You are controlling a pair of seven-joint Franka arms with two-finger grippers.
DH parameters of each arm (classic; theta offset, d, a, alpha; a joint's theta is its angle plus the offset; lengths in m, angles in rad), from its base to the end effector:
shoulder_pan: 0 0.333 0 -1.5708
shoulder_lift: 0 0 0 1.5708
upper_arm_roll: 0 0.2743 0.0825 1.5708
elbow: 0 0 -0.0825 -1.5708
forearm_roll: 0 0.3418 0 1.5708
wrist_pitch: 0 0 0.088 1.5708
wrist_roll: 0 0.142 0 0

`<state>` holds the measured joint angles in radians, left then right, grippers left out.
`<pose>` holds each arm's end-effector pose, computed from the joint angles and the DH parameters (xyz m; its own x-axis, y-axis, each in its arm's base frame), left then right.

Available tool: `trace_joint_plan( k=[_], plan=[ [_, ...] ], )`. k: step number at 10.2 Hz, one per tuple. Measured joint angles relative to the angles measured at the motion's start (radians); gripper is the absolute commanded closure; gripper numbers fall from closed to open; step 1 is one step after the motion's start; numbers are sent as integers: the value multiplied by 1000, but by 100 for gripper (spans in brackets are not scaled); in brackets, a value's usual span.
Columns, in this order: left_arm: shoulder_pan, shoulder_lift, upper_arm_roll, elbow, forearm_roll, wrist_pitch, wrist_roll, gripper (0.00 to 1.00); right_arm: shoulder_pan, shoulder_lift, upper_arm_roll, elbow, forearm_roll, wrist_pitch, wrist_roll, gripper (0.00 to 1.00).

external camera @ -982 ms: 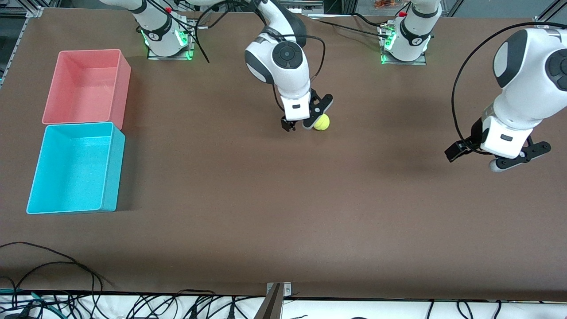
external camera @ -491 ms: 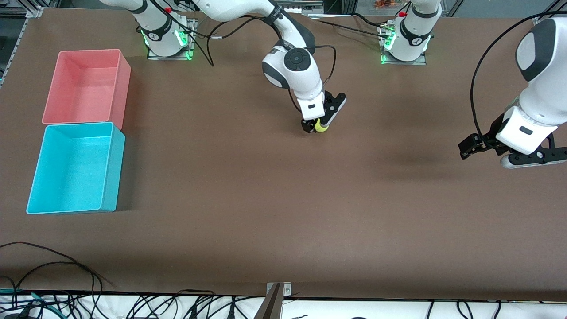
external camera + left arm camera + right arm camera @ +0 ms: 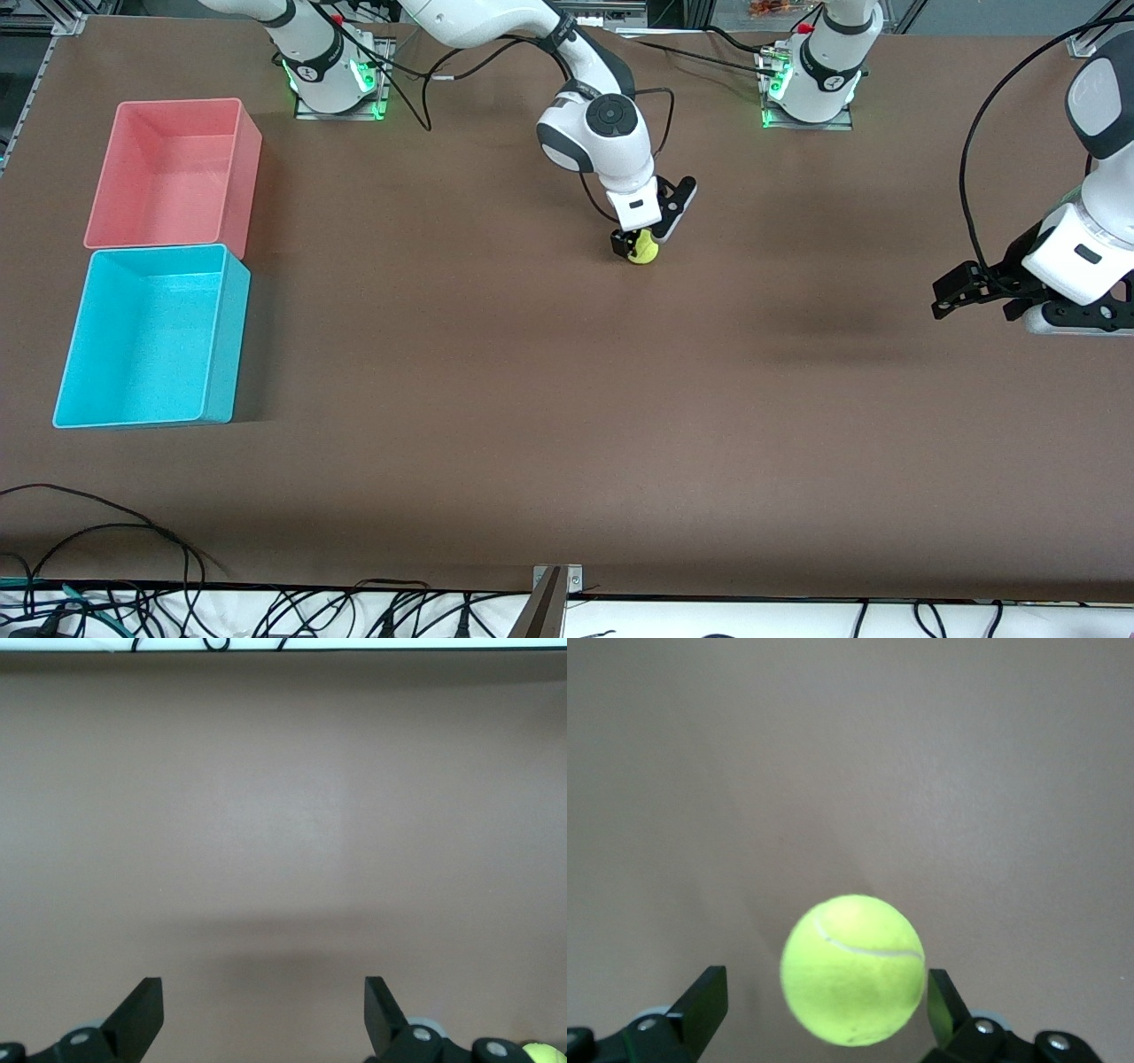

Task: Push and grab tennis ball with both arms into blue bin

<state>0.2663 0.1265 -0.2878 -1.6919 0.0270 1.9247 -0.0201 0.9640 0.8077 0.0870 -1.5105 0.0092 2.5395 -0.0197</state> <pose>0.5700 -0.0036 0.4618 0.9938 -0.0045 0.1111 -0.0058 -0.9999 0.0118 0.3445 0.5856 0.1735 0.5084 0.8321 0.2217 0.8592 -0.5075 -0.0652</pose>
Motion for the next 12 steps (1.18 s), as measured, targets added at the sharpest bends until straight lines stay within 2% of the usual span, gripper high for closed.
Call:
trace_joint_plan(
  k=[2,5,6,7,9,10,11,12],
  plan=[
    [-115,-8,77,13,0,0,15,0,0,22,-5,0,-48,1,0,0],
    [-284,-36,240,15,0,-3,74,0,0,32,-5,1,-57,26,0,2],
    [-308,-42,262,15,0,-5,92,0,1,33,-5,2,-69,57,-1,8],
    [-339,-46,294,14,0,-23,100,0,3,33,-5,2,-72,85,-1,35],
    [-387,-60,362,14,0,-60,169,0,7,39,-7,2,-116,100,-2,44],
    [-389,-65,373,14,0,-64,189,0,7,50,-13,1,-138,105,-2,63],
    [-389,-67,374,13,0,-66,202,0,7,56,-15,2,-147,126,-2,72],
    [-390,-67,374,12,0,-67,204,0,7,57,-15,2,-149,126,-2,73]
  ],
)
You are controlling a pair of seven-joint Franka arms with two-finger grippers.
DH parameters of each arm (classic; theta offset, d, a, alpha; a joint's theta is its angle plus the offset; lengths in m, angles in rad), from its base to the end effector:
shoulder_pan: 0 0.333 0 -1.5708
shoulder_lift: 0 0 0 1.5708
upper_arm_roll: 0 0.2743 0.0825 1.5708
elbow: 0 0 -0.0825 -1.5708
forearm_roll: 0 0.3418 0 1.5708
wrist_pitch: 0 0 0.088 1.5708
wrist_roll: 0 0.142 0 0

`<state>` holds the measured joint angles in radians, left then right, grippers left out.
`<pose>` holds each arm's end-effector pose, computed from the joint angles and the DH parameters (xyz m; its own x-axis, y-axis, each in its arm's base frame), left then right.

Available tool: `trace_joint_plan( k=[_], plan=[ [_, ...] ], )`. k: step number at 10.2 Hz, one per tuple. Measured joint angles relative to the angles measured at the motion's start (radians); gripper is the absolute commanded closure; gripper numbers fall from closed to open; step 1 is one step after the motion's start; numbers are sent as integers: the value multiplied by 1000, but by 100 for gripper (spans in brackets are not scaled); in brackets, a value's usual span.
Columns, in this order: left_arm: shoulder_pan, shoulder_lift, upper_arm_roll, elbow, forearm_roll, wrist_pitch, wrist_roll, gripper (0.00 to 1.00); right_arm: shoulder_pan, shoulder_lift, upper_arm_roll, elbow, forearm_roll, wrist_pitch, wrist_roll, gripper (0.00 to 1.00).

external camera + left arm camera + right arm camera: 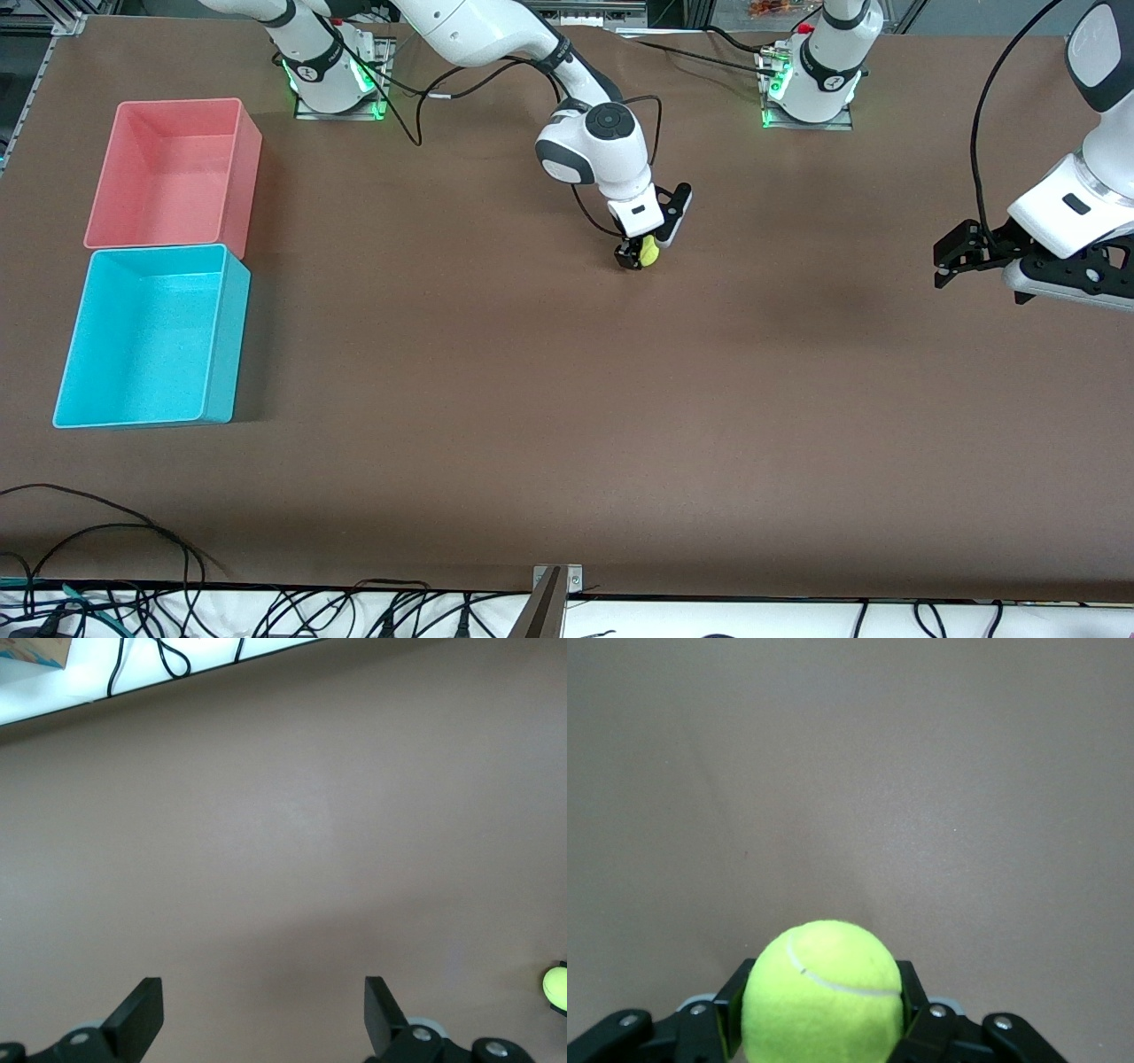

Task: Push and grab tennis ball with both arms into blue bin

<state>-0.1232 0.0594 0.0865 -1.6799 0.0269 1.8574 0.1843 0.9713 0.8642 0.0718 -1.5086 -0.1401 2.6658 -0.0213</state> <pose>0.5532 -0.0182 0.4955 0.9676 -0.2270 0.1101 -0.2224 -0.9735 -0.0527 0.3494 0.5888 0.1507 0.3877 0.8752 0.2893 0.9071 -0.4181 0.0492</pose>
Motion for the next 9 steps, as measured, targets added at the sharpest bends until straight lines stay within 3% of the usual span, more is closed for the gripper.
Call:
trace_joint_plan(
  k=[4,6,9],
  plan=[
    [28,-5,-52,0,0,-27,2,0,-2,-6,-14,12,0,-47,0,73],
    [64,-8,-94,1,10,-33,2,0,-8,-45,-21,31,0,-165,0,73],
    [71,-11,-104,7,11,-43,4,0,-30,-144,-32,38,10,-357,2,72]
  ],
)
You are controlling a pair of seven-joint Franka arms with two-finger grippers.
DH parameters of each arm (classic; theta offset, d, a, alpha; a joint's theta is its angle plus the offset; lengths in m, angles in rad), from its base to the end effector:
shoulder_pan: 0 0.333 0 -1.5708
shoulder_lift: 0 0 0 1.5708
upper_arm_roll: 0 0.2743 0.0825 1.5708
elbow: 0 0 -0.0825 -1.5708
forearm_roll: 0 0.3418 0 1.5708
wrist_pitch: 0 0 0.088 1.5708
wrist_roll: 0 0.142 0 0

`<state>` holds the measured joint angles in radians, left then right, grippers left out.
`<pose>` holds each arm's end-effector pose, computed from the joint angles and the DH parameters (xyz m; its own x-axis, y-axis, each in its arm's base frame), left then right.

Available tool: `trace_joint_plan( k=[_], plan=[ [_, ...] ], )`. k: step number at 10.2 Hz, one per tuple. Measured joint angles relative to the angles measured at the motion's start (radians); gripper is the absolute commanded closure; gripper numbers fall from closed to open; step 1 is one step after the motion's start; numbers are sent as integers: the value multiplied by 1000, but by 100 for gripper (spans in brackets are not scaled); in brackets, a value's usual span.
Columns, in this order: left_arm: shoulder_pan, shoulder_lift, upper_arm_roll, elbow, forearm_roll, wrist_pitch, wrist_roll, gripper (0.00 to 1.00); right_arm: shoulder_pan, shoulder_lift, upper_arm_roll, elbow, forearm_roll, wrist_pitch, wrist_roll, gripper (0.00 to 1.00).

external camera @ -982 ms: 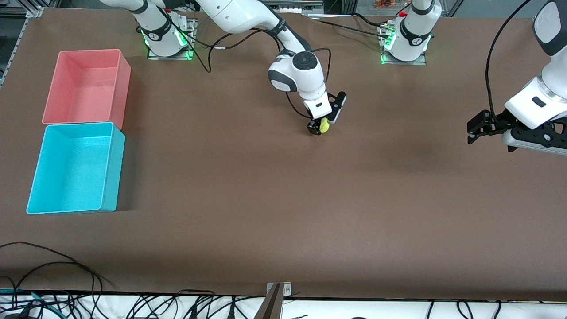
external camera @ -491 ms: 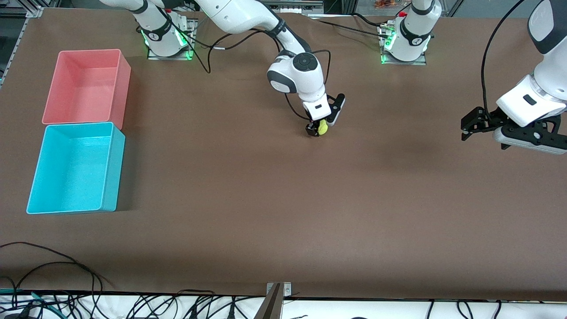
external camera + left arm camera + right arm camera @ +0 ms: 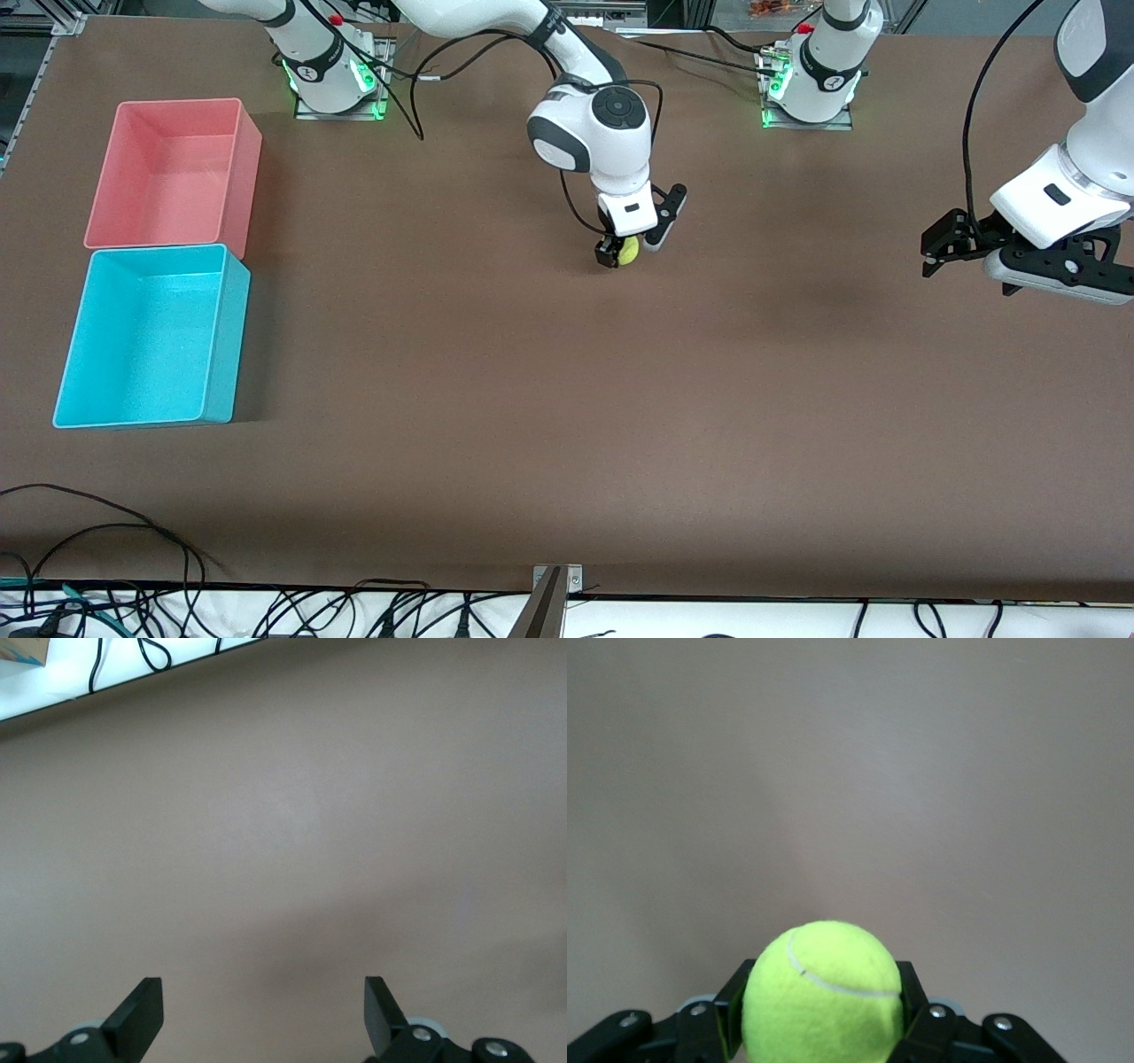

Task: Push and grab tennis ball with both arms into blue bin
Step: 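Carry the tennis ball with the right gripper over the cyan bin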

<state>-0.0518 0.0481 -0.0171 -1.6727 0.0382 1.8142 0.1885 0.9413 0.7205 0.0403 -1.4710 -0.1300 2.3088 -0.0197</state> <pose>0.5458 -0.0330 0.5004 0.9611 -0.2630 0.0845 -0.2592 -0.9643 -0.0537 0.3822 0.5543 0.2228 0.4716 0.8745 0.1135 0.8728 -0.4813 0.0813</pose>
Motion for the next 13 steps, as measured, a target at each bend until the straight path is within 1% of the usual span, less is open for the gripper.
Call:
trace_joint_plan(
  k=[4,6,7,8,11,12,13],
  plan=[
    [-8,4,-15,51,-5,-28,2,0,-99,-152,-23,5,15,-309,0,71],
    [-10,9,-16,58,-17,-28,2,0,-164,-229,-68,6,21,-427,0,71],
    [-10,12,-17,64,-28,-29,2,0,-186,-259,-119,5,27,-474,-1,71],
    [-10,13,-17,82,-35,-48,3,0,-198,-278,-191,4,45,-513,-3,71],
    [-12,14,-30,114,-49,-109,-29,0,-213,-287,-437,-3,94,-549,-16,72],
    [-12,15,-31,132,-50,-124,-40,0,-231,-286,-485,-9,113,-550,-17,75],
    [-13,16,-32,148,-50,-134,-60,0,-271,-284,-500,-14,140,-552,-17,75]
  ],
)
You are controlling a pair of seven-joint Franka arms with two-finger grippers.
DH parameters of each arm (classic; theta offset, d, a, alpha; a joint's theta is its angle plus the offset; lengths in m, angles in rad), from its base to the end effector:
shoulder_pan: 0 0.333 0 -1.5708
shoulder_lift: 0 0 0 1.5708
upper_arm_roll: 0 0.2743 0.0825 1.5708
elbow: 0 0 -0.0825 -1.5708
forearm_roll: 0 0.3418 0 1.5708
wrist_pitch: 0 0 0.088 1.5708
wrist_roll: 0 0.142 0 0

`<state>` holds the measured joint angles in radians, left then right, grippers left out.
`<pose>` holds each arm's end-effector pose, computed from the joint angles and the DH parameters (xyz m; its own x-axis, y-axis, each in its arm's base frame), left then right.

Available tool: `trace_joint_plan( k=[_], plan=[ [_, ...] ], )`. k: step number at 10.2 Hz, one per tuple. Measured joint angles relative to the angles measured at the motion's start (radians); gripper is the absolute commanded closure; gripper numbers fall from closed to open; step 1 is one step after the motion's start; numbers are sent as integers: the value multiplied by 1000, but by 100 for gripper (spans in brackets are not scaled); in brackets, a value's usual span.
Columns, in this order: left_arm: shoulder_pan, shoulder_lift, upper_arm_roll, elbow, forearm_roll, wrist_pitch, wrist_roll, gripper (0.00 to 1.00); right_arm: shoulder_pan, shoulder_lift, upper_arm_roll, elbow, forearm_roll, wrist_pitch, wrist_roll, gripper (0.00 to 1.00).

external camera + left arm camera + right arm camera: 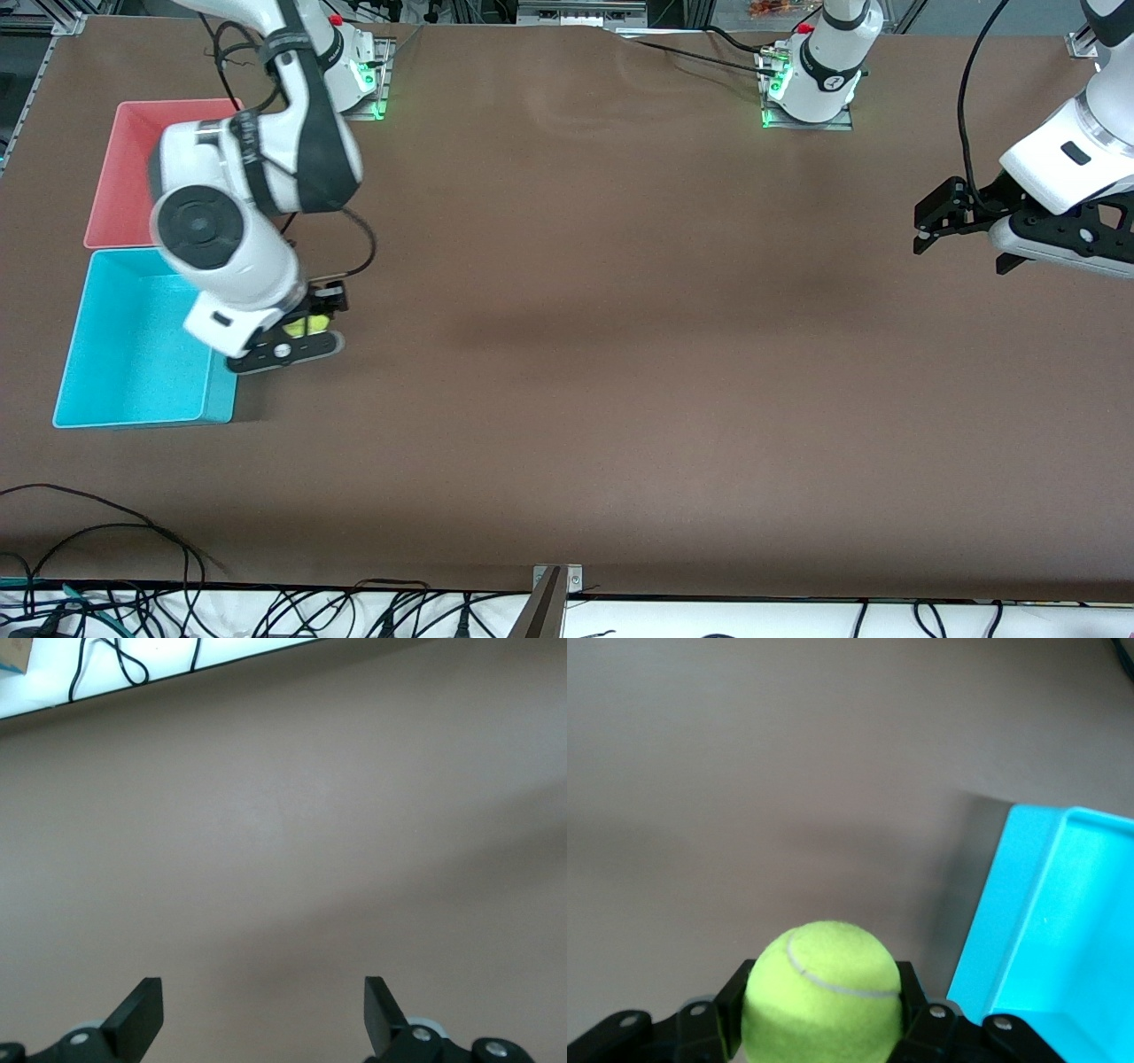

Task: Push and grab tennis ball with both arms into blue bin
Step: 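Carry the tennis ball with the right gripper over the cyan bin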

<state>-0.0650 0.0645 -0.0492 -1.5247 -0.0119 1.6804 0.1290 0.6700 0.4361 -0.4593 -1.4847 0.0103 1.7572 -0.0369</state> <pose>0.5402 -0.0628 0.5443 0.9667 -0.2387 0.0923 -0.2400 -0.9708 0.0032 0.5816 0.1574 0.3760 0.9586 0.2551 -0.1268 0.2746 -0.9459 0.1730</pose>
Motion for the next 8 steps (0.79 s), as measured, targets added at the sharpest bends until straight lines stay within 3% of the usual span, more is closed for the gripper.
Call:
trace_joint_plan(
  k=[5,6,7,8],
  plan=[
    [-1,12,-3,12,0,-17,-70,0,-136,25,-1,-5,117,-21,-173,75],
    [-1,12,-3,12,0,-18,-72,0,-139,30,-1,-5,117,-17,-179,78],
    [-1,12,-3,12,0,-18,-73,0,-139,31,-9,-5,117,-16,-179,87],
    [-1,12,-3,12,0,-18,-74,0,-139,30,-30,-5,117,-16,-179,87]
  ],
)
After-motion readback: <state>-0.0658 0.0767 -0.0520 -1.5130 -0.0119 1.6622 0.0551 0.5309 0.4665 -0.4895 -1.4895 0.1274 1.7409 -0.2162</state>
